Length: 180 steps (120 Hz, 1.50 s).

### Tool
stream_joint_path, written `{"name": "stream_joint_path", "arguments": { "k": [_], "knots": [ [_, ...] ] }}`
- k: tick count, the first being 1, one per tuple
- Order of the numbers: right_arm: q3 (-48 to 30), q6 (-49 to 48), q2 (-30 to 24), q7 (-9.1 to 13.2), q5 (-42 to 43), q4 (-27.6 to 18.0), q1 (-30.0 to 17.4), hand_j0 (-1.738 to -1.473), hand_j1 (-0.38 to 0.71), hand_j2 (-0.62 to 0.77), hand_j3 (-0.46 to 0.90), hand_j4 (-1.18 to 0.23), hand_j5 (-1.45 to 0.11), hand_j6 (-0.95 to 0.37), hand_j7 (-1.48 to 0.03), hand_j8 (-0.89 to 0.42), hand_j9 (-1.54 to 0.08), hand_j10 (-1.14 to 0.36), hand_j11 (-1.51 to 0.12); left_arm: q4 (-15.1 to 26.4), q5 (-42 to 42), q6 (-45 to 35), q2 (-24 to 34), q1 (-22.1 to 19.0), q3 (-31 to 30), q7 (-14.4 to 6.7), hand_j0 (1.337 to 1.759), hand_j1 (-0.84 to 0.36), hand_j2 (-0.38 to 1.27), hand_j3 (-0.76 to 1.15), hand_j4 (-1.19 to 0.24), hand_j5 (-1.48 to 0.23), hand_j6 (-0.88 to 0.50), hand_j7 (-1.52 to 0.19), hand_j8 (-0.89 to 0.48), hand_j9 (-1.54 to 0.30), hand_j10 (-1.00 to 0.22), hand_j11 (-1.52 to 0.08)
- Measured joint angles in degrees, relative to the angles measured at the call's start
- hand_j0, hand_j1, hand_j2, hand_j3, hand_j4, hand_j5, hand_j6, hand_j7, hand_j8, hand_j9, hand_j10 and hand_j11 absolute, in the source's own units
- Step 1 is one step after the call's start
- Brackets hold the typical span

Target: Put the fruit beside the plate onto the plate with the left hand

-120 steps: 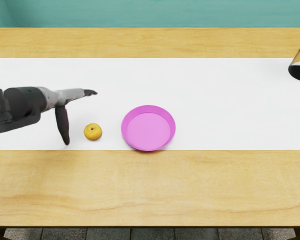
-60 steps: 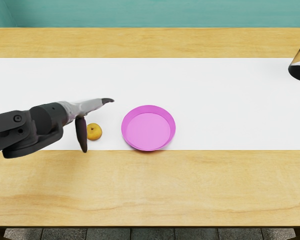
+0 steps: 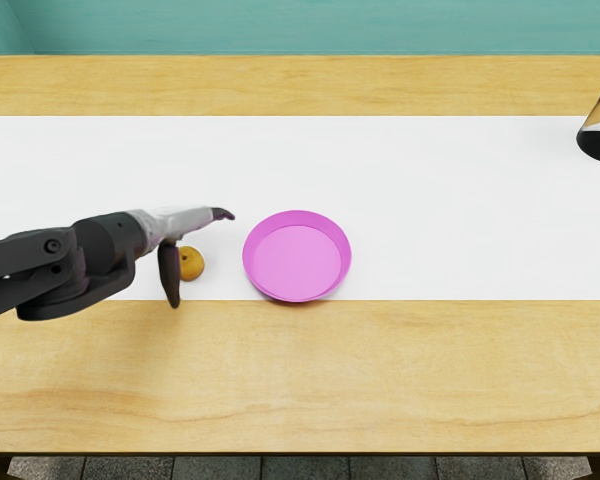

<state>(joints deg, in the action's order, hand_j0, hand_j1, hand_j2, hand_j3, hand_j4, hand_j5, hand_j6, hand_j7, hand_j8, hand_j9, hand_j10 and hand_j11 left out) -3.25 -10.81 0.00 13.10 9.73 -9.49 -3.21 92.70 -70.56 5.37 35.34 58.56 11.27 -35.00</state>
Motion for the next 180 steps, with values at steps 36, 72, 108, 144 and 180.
{"name": "stream_joint_path", "arguments": {
  "k": [36,72,108,144,180],
  "knots": [
    [0.0,0.0,0.0,0.0,0.0,0.0,-0.1,-1.658,-0.35,0.00,0.00,0.00,0.00,0.00,0.00,0.00,0.00,0.00,0.00,-1.4,-1.2,-0.2,-1.4,-0.2,0.0,0.0,1.658,0.04,0.05,0.00,-0.26,-0.33,-0.26,-0.33,-0.26,-0.33,-0.26,-0.33],
    [0.0,0.0,0.0,0.0,-0.1,0.1,-0.1,-1.658,-0.35,0.00,0.00,0.00,0.00,0.00,0.00,0.00,0.00,0.00,0.00,-2.2,-3.6,-1.3,-1.3,-1.3,-0.1,0.0,1.658,0.01,0.06,0.00,-0.29,-0.37,-0.29,-0.37,-0.29,-0.37,-0.29,-0.37],
    [0.0,0.0,0.0,0.0,-0.1,0.1,-0.1,-1.658,-0.35,0.00,0.00,0.00,0.00,0.00,0.00,0.00,0.00,0.00,0.00,-3.2,-4.5,-1.7,-2.1,-1.8,-0.2,0.0,1.658,0.00,0.06,0.00,-0.30,-0.39,-0.30,-0.39,-0.30,-0.39,-0.30,-0.39],
    [0.0,0.0,0.0,0.0,-0.1,0.1,-0.1,-1.658,-0.35,0.00,0.00,0.00,0.00,0.00,0.00,0.00,0.00,0.00,0.00,-3.3,-5.0,-1.7,-1.9,-2.6,-0.2,0.0,1.658,-0.01,0.06,0.00,-0.31,-0.39,-0.31,-0.39,-0.31,-0.39,-0.31,-0.39],
    [0.0,0.0,0.0,0.0,0.0,0.1,-0.1,-1.658,-0.35,0.00,0.00,0.00,0.00,0.00,0.00,0.00,0.00,0.00,0.00,-3.3,-6.3,-2.0,-1.7,-3.4,-0.2,0.0,1.658,-0.06,0.07,0.00,-0.34,-0.44,-0.35,-0.44,-0.35,-0.44,-0.34,-0.44]
  ]
}}
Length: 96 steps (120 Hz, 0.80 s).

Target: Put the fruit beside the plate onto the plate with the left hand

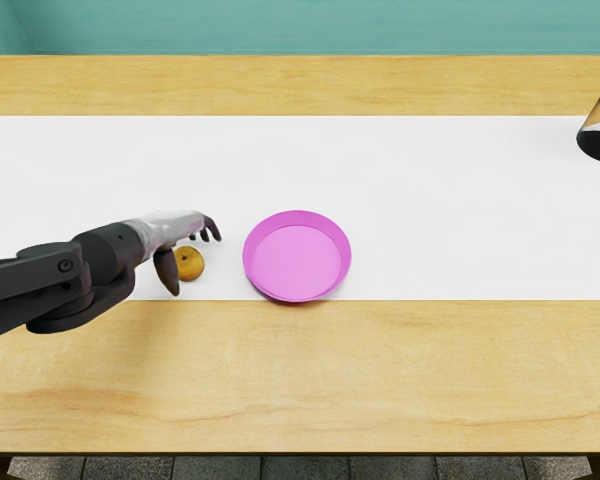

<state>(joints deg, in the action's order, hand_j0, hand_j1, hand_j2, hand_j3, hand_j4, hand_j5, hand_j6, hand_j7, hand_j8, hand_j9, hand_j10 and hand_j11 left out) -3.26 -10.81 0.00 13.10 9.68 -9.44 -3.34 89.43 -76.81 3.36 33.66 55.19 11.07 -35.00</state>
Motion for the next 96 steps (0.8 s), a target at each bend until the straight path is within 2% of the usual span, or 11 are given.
{"name": "stream_joint_path", "arguments": {
  "k": [37,60,96],
  "knots": [
    [0.0,0.0,0.0,0.0,0.0,0.0,0.0,-1.658,-0.35,0.00,0.00,0.00,0.00,0.00,0.00,0.00,0.00,0.00,0.00,0.1,-0.2,-0.2,0.1,-0.8,0.0,0.0,1.658,-0.14,0.09,0.00,-0.42,-0.54,-0.42,-0.54,-0.42,-0.54,-0.42,-0.54],
    [0.0,0.0,0.0,0.0,0.0,0.0,-0.1,-1.658,-0.35,0.00,0.00,0.00,0.00,0.00,0.00,0.00,0.00,0.00,0.00,0.2,-0.2,-0.1,0.2,-0.9,0.0,0.0,1.658,-0.24,0.10,0.00,-0.50,-0.65,-0.49,-0.65,-0.48,-0.65,-0.50,-0.65],
    [0.0,0.0,0.0,0.0,0.0,0.0,-0.1,-1.658,-0.35,0.00,0.00,0.00,0.00,0.00,0.00,0.00,0.00,0.00,0.00,0.2,-0.3,0.1,0.2,-0.9,0.0,0.0,1.655,-0.26,0.27,0.00,-0.63,-0.81,-0.48,-0.82,-0.47,-0.83,-0.62,-0.83]
  ]
}}
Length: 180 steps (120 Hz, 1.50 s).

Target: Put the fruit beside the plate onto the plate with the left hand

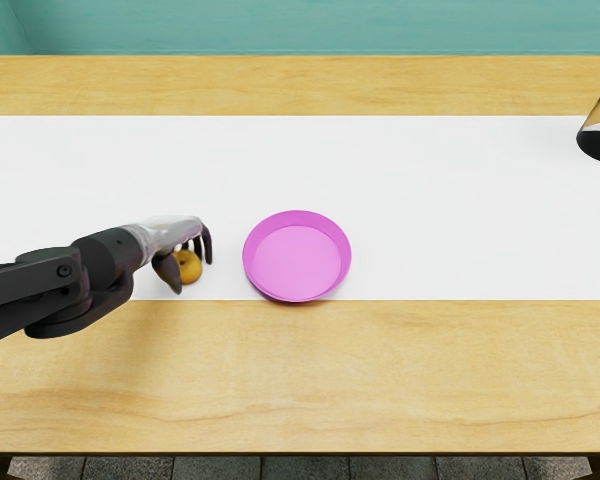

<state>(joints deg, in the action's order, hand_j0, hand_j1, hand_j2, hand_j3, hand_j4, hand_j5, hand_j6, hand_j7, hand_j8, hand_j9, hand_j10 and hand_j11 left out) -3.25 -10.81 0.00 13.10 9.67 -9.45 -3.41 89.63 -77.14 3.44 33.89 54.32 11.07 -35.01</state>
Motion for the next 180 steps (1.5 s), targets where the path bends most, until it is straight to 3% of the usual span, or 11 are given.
{"name": "stream_joint_path", "arguments": {
  "k": [29,48,65,82,121,180],
  "knots": [
    [0.0,0.0,0.0,0.0,0.0,0.0,0.0,-1.658,-0.35,0.00,0.00,0.00,0.00,0.00,0.00,0.00,0.00,0.00,0.00,-0.1,0.0,0.1,0.0,0.2,0.0,0.0,1.655,-0.27,0.44,0.00,-0.71,-0.90,-0.51,-0.92,-0.48,-0.92,-0.69,-0.92],
    [0.0,0.0,0.0,0.0,0.0,0.0,0.0,-1.658,-0.35,0.00,0.00,0.00,0.00,0.00,0.00,0.00,0.00,0.00,0.00,-0.1,0.2,0.2,0.5,0.8,0.1,0.0,1.655,-0.28,0.43,0.00,-0.72,-0.94,-0.48,-0.95,-0.46,-0.95,-0.70,-0.95],
    [0.0,0.0,0.0,0.0,0.0,0.0,0.1,-1.658,-0.35,0.00,0.00,0.00,0.00,0.00,0.00,0.00,0.00,0.00,0.00,-0.1,0.3,0.4,0.9,2.0,0.1,0.0,1.655,-0.31,0.51,0.00,-0.72,-0.96,-0.47,-0.96,-0.44,-0.96,-0.71,-0.96],
    [0.0,0.0,0.0,0.0,0.0,0.0,0.1,-1.658,-0.35,0.00,0.00,0.00,0.00,0.00,0.00,0.00,0.00,0.00,0.00,-0.1,0.6,0.9,0.9,4.3,0.2,0.0,1.655,-0.27,0.43,0.00,-0.73,-0.97,-0.47,-0.96,-0.48,-0.97,-0.72,-0.97],
    [0.0,0.0,0.0,0.0,0.0,0.0,0.1,-1.658,-0.35,0.00,0.00,0.00,0.00,0.00,0.00,0.00,0.00,0.00,0.00,-0.1,1.9,1.9,-0.6,8.2,1.0,0.0,1.655,-0.26,0.43,0.00,-0.73,-0.97,-0.48,-0.95,-0.48,-0.97,-0.72,-0.98],
    [0.0,0.0,0.0,0.0,0.0,0.0,0.0,-1.658,-0.35,0.00,0.00,0.00,0.00,0.00,0.00,0.00,0.00,0.00,0.00,-0.4,3.4,2.1,-7.0,9.5,1.6,0.0,1.655,-0.25,0.42,0.00,-0.73,-0.97,-0.49,-0.95,-0.48,-0.97,-0.72,-0.98]
  ]
}}
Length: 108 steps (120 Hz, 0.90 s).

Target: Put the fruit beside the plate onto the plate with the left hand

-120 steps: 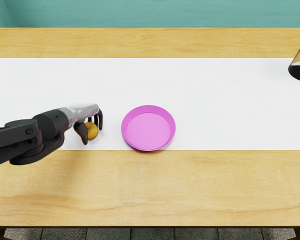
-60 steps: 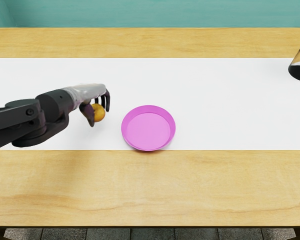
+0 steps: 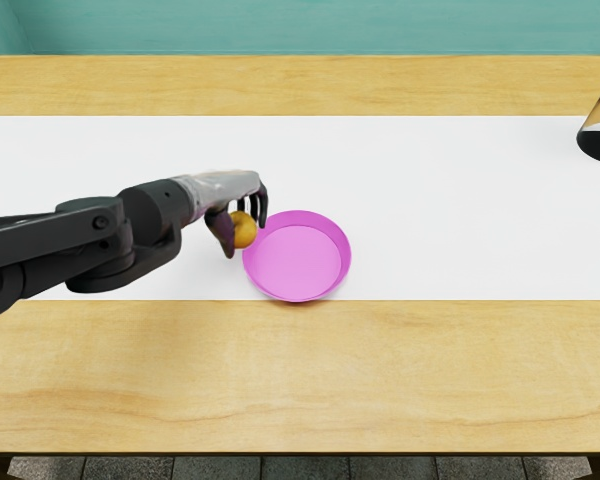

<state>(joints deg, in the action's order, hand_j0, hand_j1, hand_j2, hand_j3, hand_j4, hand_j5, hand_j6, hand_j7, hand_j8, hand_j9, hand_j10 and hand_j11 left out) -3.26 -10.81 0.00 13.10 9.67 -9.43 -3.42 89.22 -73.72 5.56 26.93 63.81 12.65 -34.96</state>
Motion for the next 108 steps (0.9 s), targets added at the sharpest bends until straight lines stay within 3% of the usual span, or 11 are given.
{"name": "stream_joint_path", "arguments": {
  "k": [38,72,108],
  "knots": [
    [-0.1,0.0,0.0,0.0,0.0,0.0,-0.3,-1.658,-0.35,0.00,0.00,0.00,0.00,0.00,0.00,0.00,0.00,0.00,0.00,-1.2,0.1,0.0,-4.6,-0.2,0.7,0.0,1.655,-0.25,0.41,0.00,-0.72,-0.97,-0.49,-0.95,-0.48,-0.97,-0.72,-0.98],
    [-0.1,0.0,0.0,0.0,0.0,0.0,-0.4,-1.658,-0.35,0.00,0.00,0.00,0.00,0.00,0.00,0.00,0.00,0.00,0.00,-5.5,-0.1,0.0,-9.6,-0.5,0.3,0.0,1.655,-0.28,0.47,0.00,-0.72,-0.96,-0.49,-0.94,-0.48,-0.97,-0.73,-0.97],
    [-0.1,0.0,0.0,0.0,0.0,0.6,-0.4,-1.658,-0.35,0.00,0.00,0.00,0.00,0.00,0.00,0.00,0.00,0.00,0.00,-7.0,-0.1,0.0,-10.1,-0.5,-0.1,0.0,1.656,-0.27,0.45,0.00,-0.68,-0.91,-0.49,-0.89,-0.46,-0.91,-0.68,-0.92]
  ]
}}
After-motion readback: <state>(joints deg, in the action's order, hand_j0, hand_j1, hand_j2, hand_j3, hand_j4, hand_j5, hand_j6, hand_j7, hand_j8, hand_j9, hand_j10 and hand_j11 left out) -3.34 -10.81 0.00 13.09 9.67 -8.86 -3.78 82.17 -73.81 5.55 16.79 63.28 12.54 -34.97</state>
